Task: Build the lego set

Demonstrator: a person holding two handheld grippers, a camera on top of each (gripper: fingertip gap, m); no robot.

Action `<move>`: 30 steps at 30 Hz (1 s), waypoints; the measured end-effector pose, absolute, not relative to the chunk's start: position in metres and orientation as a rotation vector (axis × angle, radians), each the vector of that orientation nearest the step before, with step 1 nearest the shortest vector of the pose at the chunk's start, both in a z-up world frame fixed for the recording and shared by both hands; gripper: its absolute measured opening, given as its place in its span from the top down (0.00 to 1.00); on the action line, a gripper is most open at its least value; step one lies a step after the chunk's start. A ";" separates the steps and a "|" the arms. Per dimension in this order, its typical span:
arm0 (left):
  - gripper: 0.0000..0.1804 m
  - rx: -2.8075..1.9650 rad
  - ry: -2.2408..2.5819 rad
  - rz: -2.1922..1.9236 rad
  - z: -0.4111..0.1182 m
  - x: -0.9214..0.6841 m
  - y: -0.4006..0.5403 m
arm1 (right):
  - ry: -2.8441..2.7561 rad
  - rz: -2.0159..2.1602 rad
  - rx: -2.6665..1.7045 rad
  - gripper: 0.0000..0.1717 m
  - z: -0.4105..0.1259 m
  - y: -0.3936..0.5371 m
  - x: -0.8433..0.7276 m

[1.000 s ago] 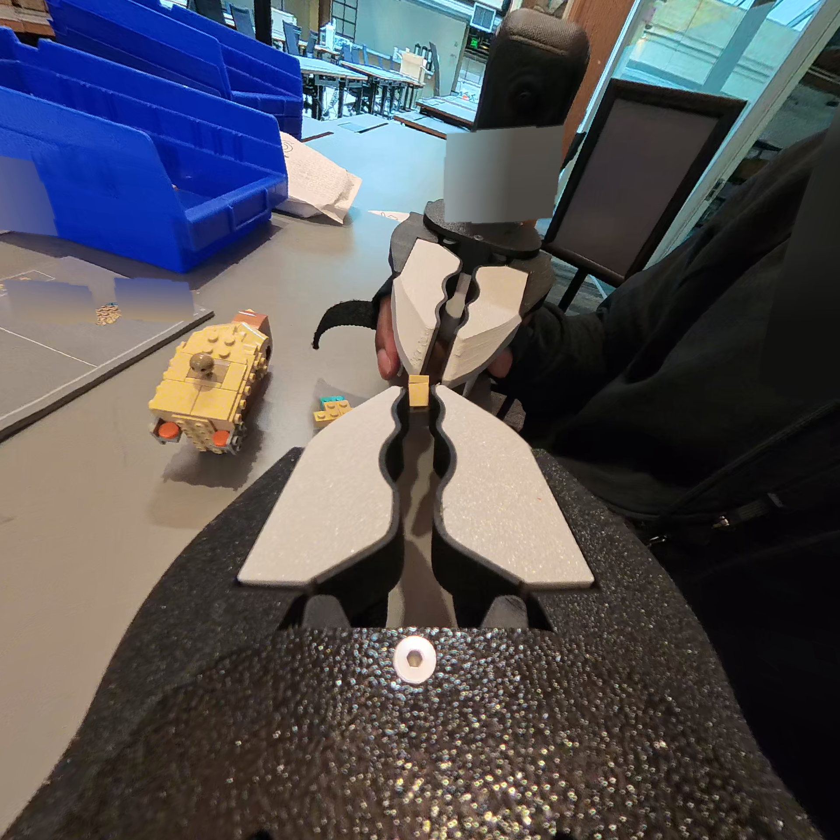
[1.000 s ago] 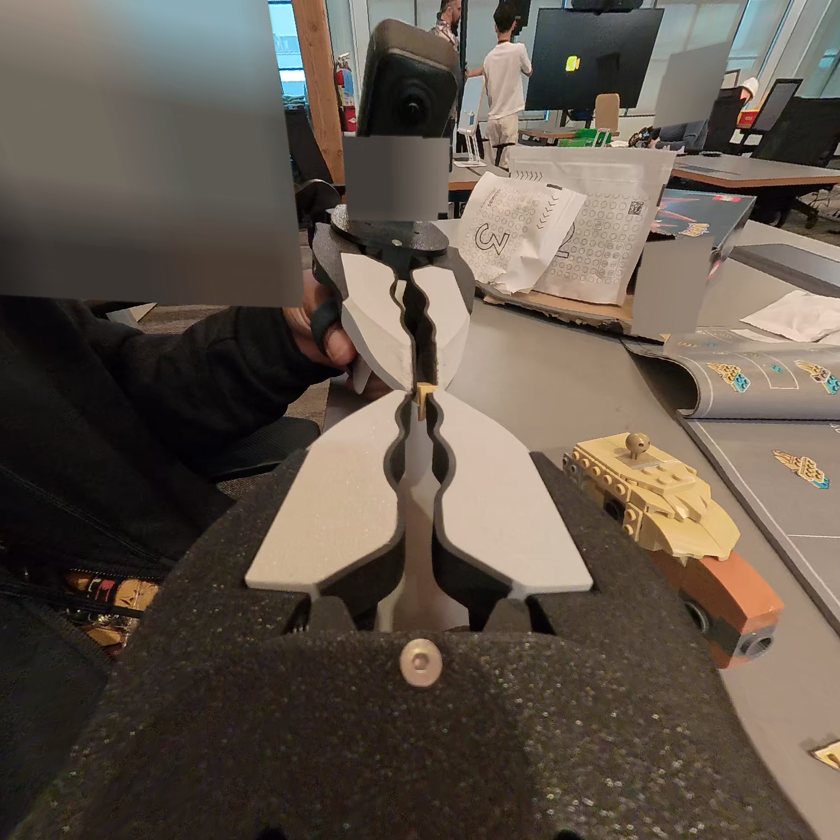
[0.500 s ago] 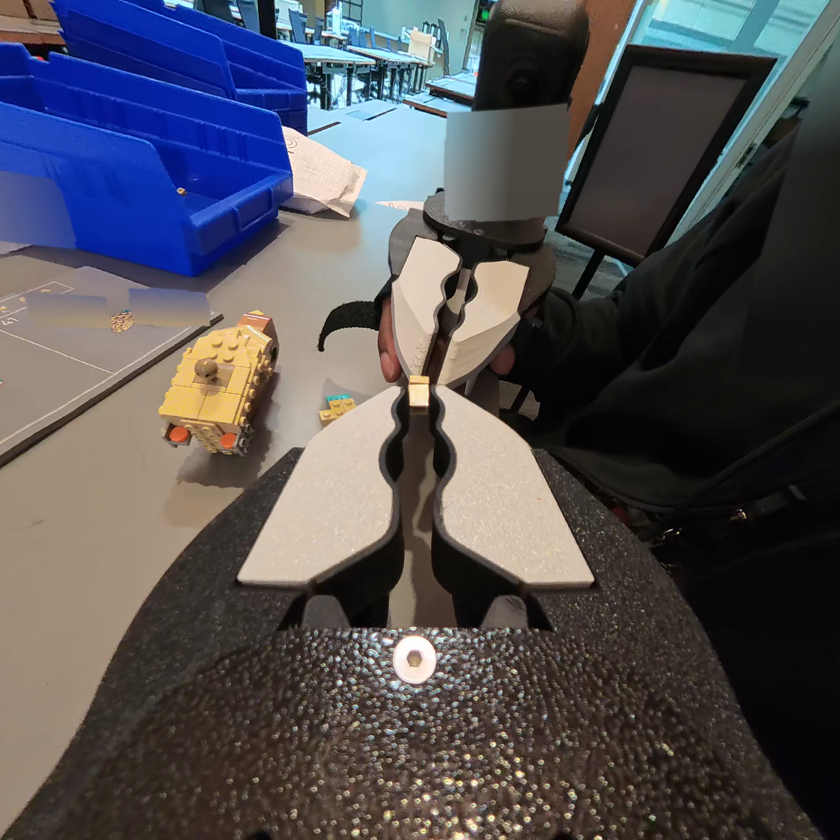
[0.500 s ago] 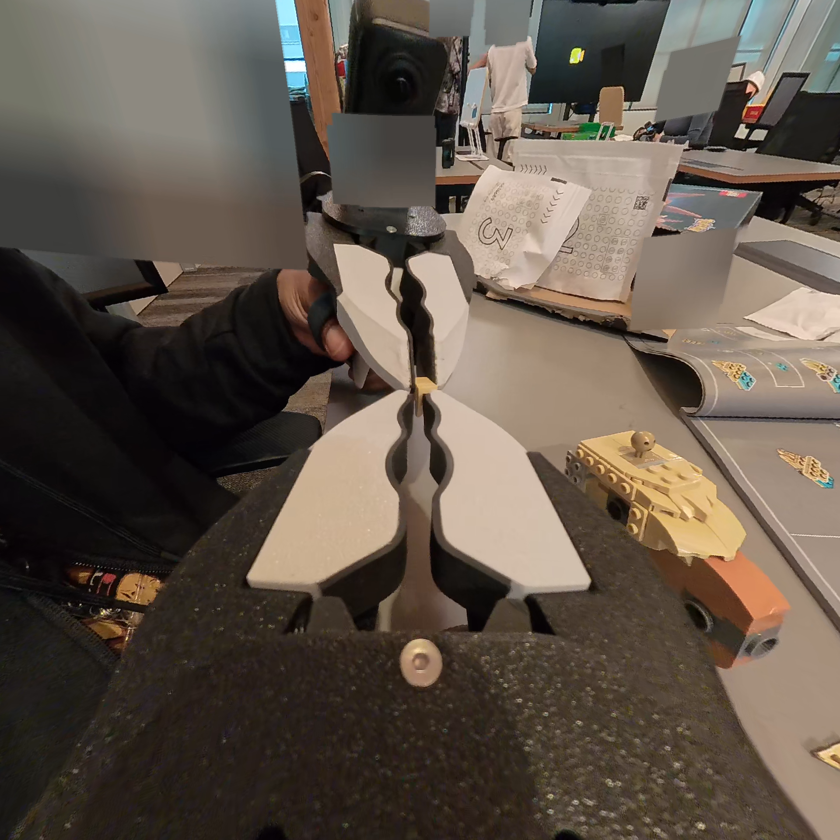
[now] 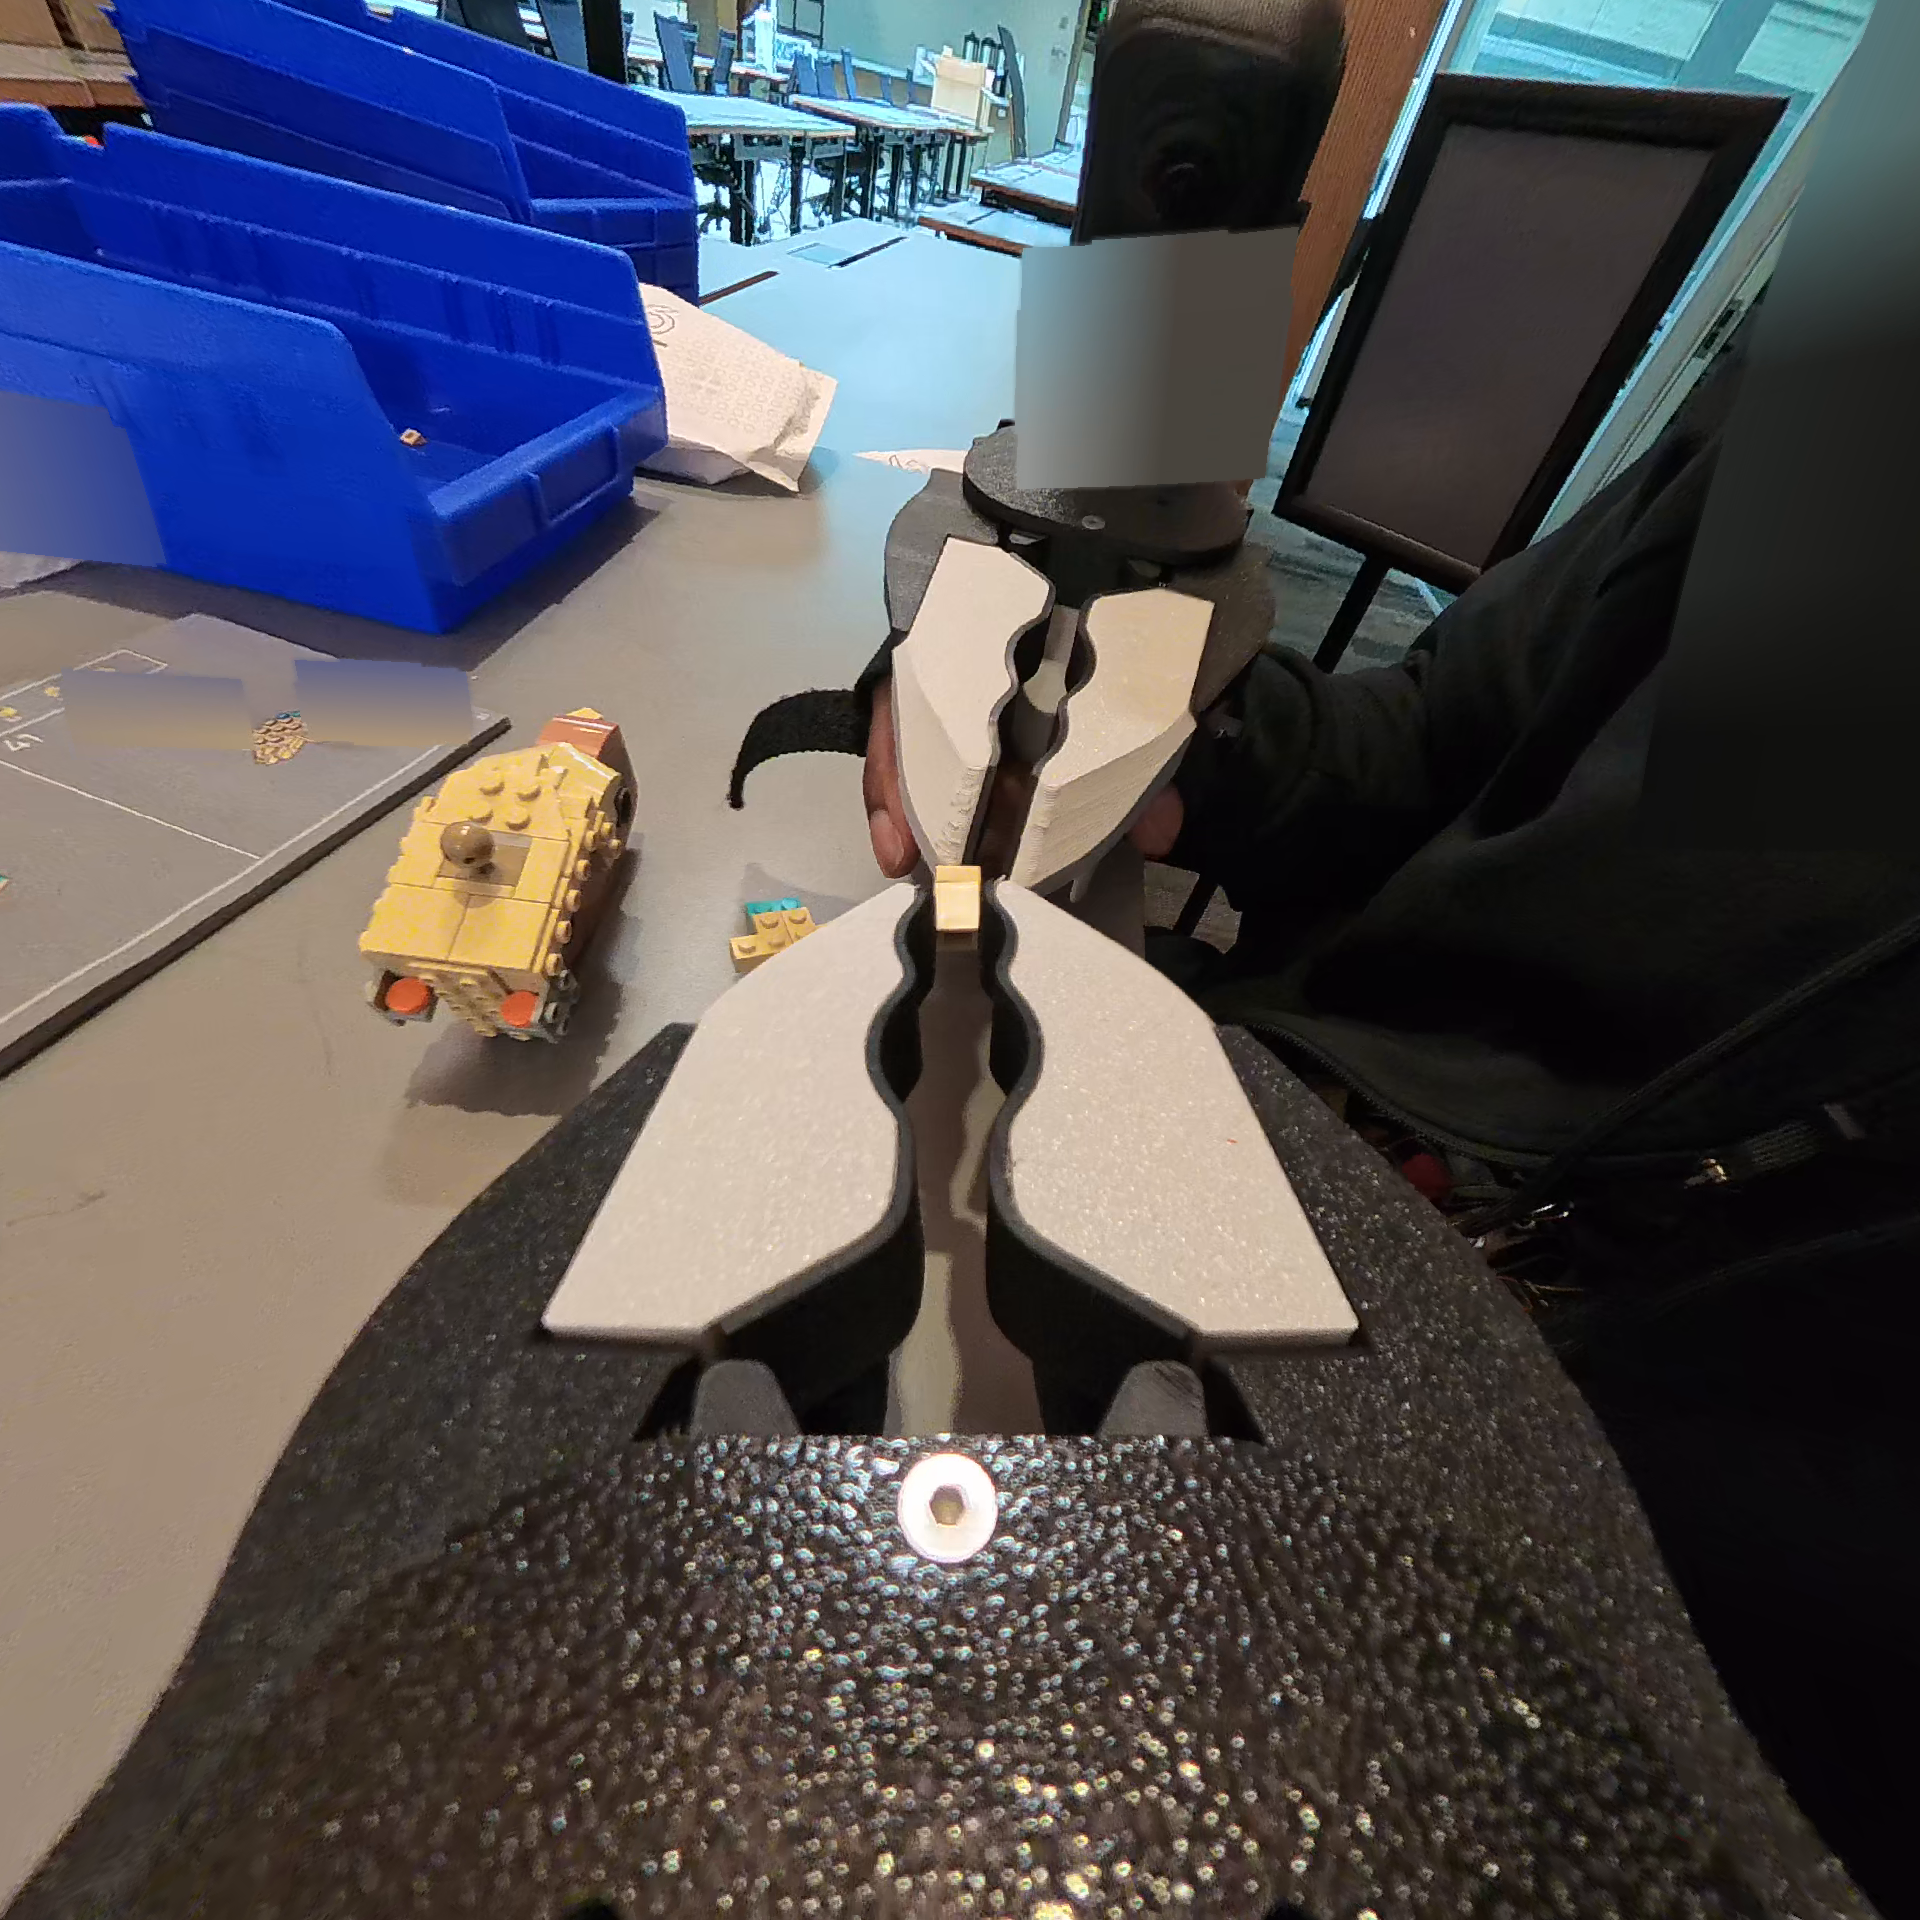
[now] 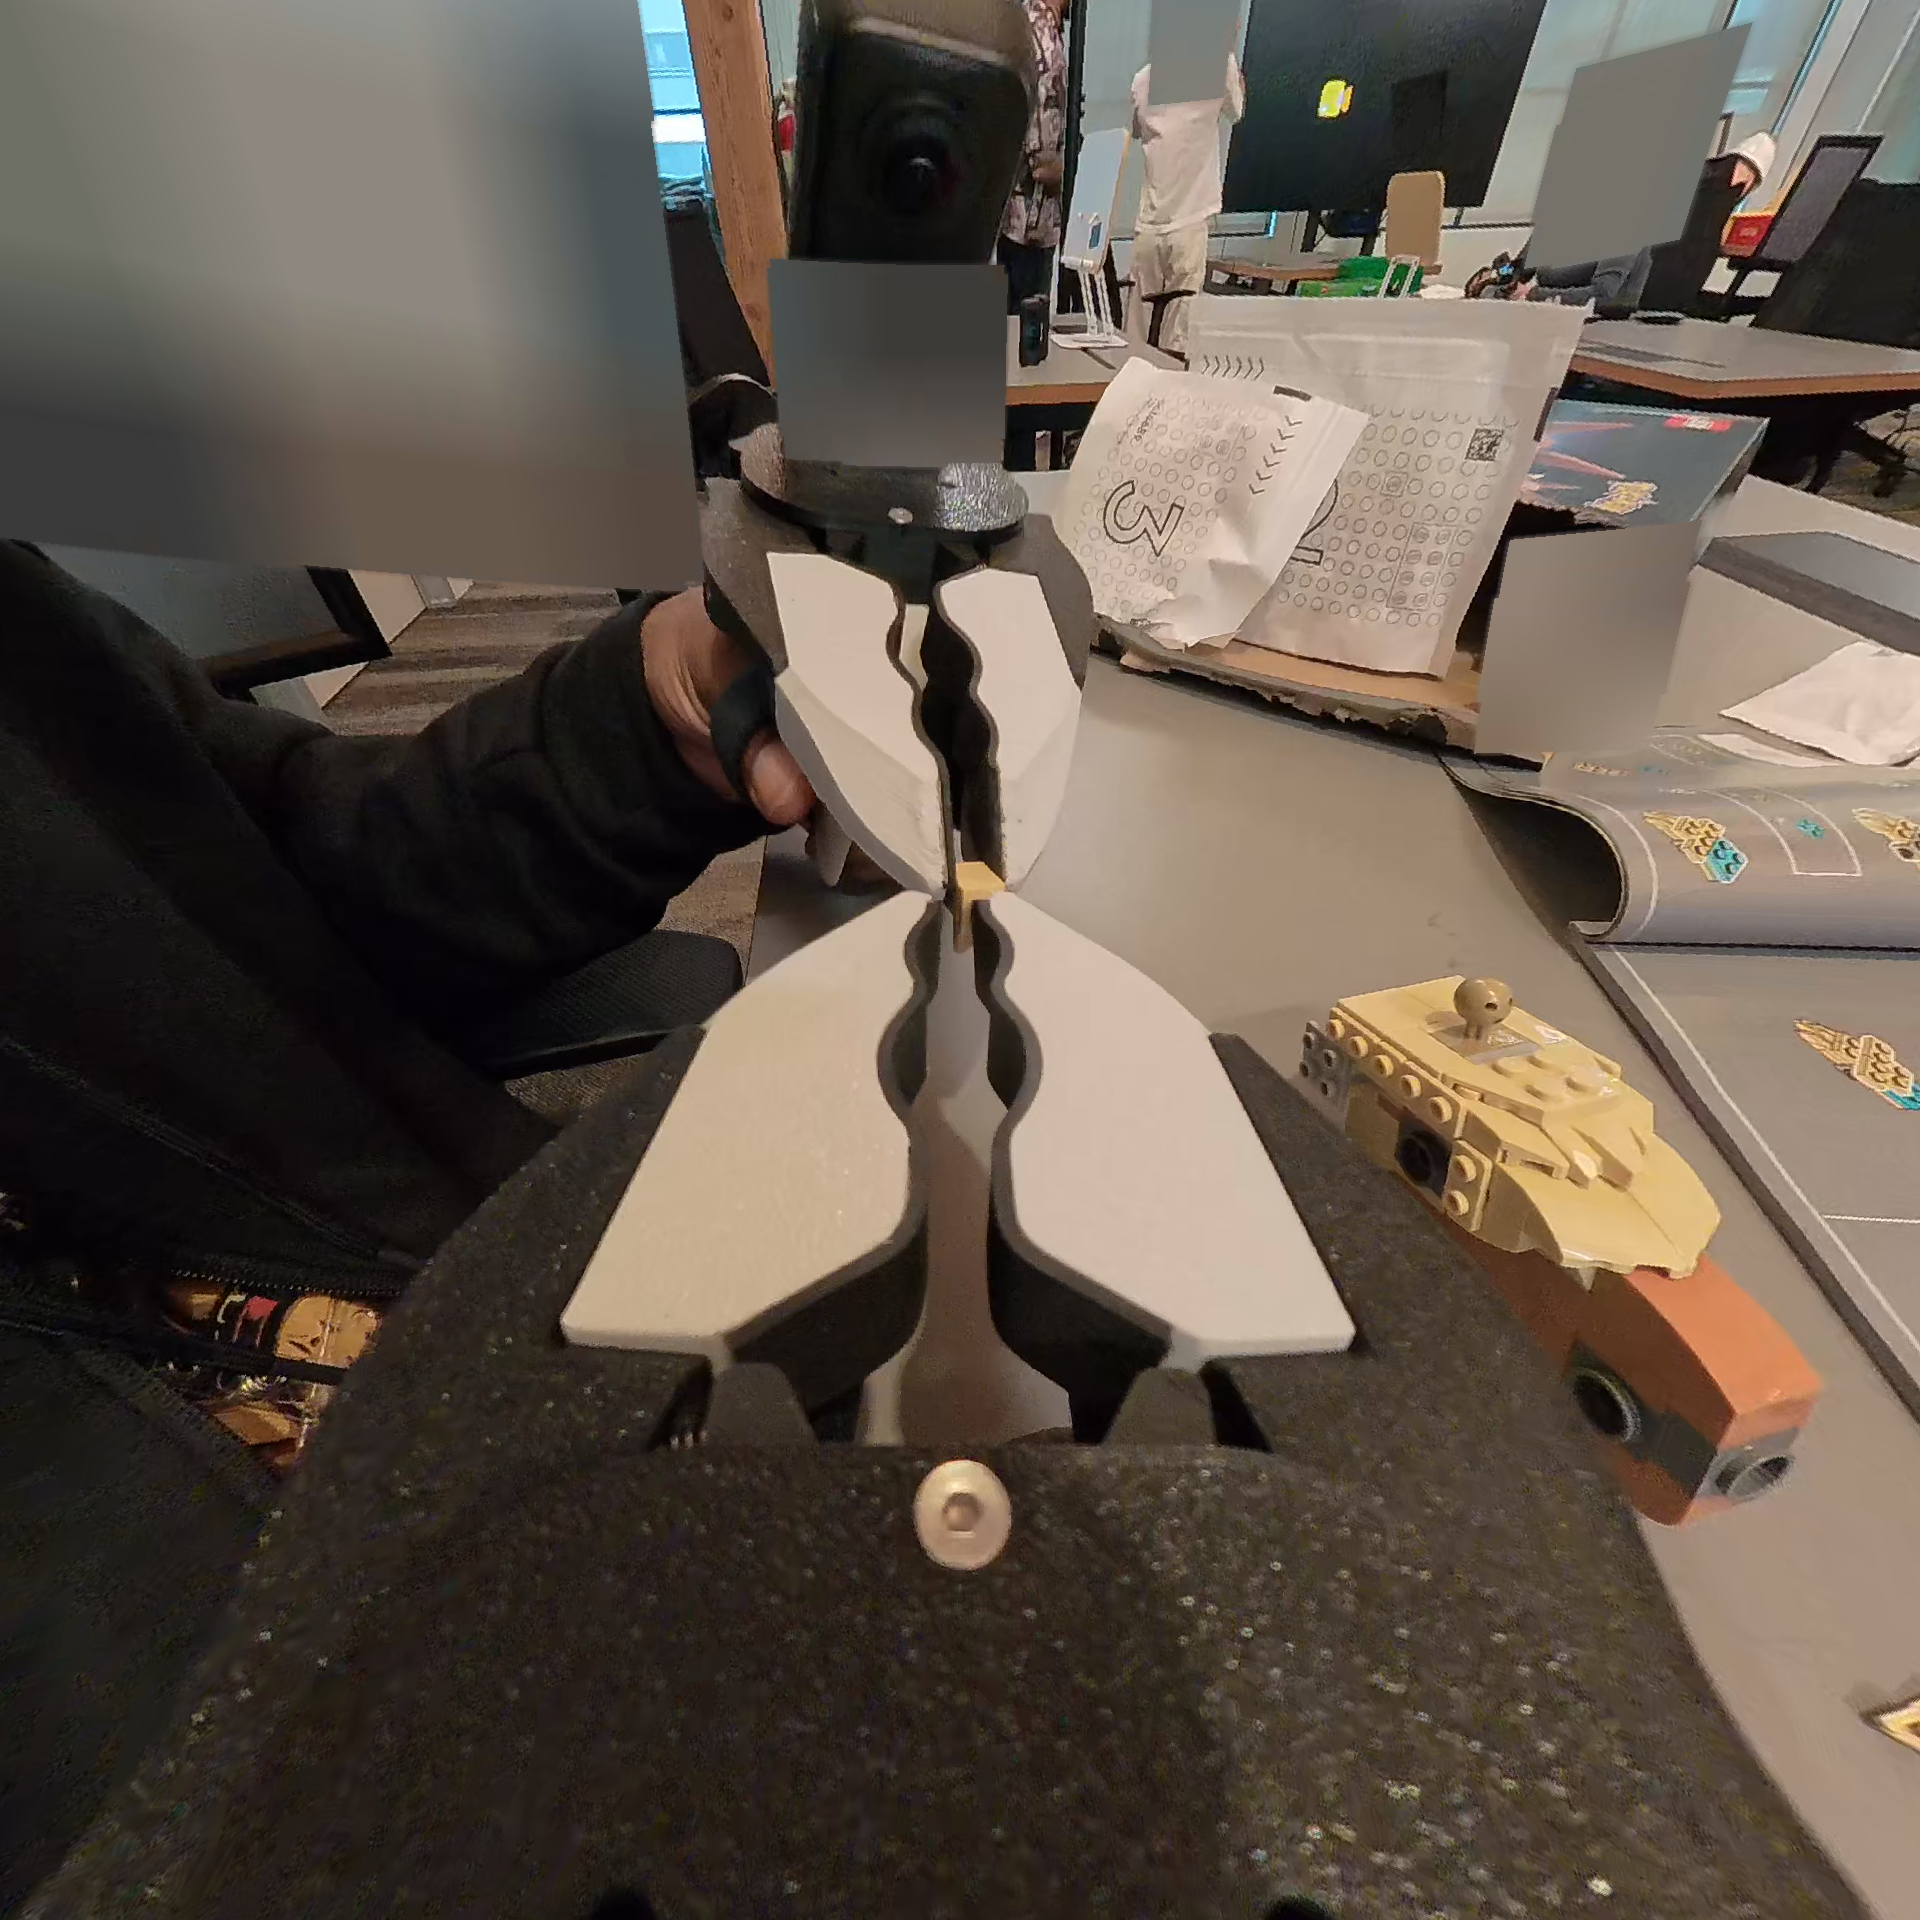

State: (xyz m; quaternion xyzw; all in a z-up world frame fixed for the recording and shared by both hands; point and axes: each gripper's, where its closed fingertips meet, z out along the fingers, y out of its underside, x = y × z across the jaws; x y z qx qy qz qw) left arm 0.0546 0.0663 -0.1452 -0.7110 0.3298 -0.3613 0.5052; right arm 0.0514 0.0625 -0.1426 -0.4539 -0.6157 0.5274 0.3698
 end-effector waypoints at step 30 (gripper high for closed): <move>0.96 -1.607 0.985 -0.667 -0.141 0.064 0.057 | -1.633 1.432 -1.161 0.95 -0.144 0.056 0.057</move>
